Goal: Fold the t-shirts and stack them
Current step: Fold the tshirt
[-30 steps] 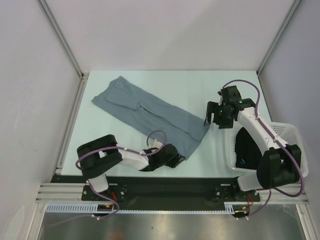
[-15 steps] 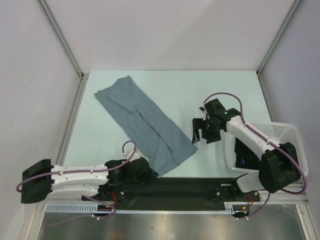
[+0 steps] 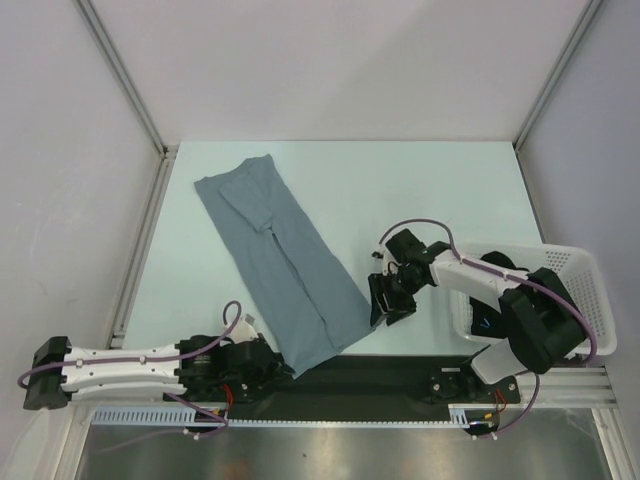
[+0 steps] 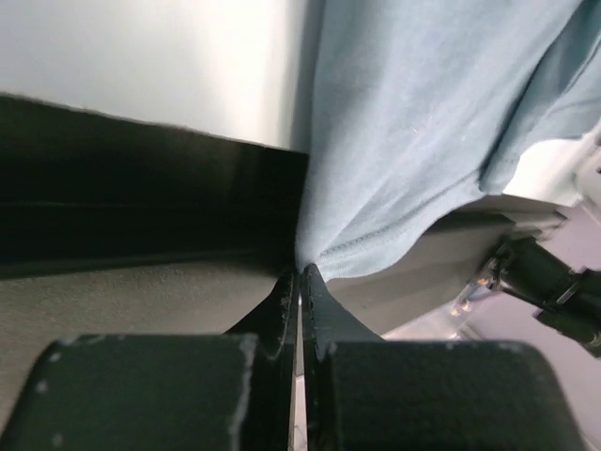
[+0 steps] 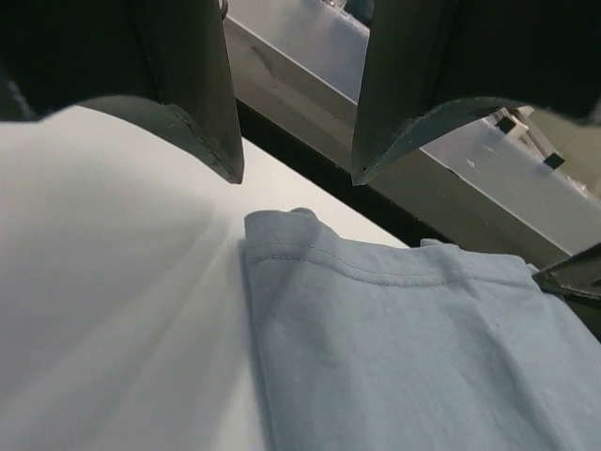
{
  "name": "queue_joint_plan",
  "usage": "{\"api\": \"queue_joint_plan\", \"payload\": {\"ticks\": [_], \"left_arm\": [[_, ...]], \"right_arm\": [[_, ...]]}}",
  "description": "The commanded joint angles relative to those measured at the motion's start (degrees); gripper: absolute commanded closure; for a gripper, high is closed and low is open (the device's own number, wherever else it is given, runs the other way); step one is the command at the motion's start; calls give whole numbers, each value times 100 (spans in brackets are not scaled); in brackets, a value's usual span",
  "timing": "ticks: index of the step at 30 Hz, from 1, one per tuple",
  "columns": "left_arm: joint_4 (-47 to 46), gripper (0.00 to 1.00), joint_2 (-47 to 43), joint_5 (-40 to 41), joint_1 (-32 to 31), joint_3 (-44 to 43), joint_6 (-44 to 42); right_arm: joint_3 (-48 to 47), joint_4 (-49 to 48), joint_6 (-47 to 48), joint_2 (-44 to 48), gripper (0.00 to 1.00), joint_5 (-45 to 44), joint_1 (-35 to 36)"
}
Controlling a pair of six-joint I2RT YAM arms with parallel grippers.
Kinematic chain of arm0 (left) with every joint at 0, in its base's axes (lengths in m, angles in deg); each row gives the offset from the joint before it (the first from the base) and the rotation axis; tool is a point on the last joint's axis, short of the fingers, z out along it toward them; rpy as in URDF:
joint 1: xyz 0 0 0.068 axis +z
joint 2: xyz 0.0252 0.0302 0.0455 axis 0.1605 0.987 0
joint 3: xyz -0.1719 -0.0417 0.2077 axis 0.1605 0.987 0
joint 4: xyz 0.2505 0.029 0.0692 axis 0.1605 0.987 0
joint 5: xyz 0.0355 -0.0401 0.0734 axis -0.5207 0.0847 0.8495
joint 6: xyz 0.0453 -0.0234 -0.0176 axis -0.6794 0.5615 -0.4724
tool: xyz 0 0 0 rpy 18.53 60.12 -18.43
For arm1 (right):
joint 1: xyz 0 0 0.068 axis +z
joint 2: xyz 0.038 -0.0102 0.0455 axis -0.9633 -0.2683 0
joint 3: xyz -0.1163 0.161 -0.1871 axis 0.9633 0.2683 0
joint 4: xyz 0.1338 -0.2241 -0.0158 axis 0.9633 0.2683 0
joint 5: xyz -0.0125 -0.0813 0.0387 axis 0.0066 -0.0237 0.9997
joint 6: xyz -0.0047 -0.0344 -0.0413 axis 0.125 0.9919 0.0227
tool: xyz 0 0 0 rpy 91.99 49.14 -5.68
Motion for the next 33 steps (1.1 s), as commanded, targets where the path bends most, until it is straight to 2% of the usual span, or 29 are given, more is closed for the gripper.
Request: {"api": "queue_joint_plan", "payload": {"ticks": [1,7,13,17,18,19,23,27,28,29,33], "left_arm": [[290,100,-203,-302,-55,246,200],[667,100,-449,-144,-55,114,173],[501,100,-345,-258,-55,150,121],[352,100,-204,-293,-55,150,68],[334,100,-186,-302,-55,150,68],[325,100,-177,-319,-55,141,68],[307,100,-125,-389,-55,132,147],[378,99,77,-408,-63,27,200],[360,100,112,-381,-63,-17,165],[334,100,165,-338,-63,-104,95],[-280,100,525,-433,-63,-79,-20]], "right_arm": [[44,-479,-92,-111,45,288,137],[-149,-312,93,-498,38,-222,155],[-202,-497,154,-885,39,-302,146],[-202,-603,119,-1061,43,-126,155],[-184,-594,111,-1052,47,-82,163],[-167,-550,93,-1009,57,-73,181],[219,-664,-170,-727,68,32,234],[553,-822,-810,-516,84,25,409],[597,-814,-934,-455,97,-37,488],[659,-805,-1031,-341,100,-116,645],[1001,-875,-1567,-60,100,-160,1024]]}}
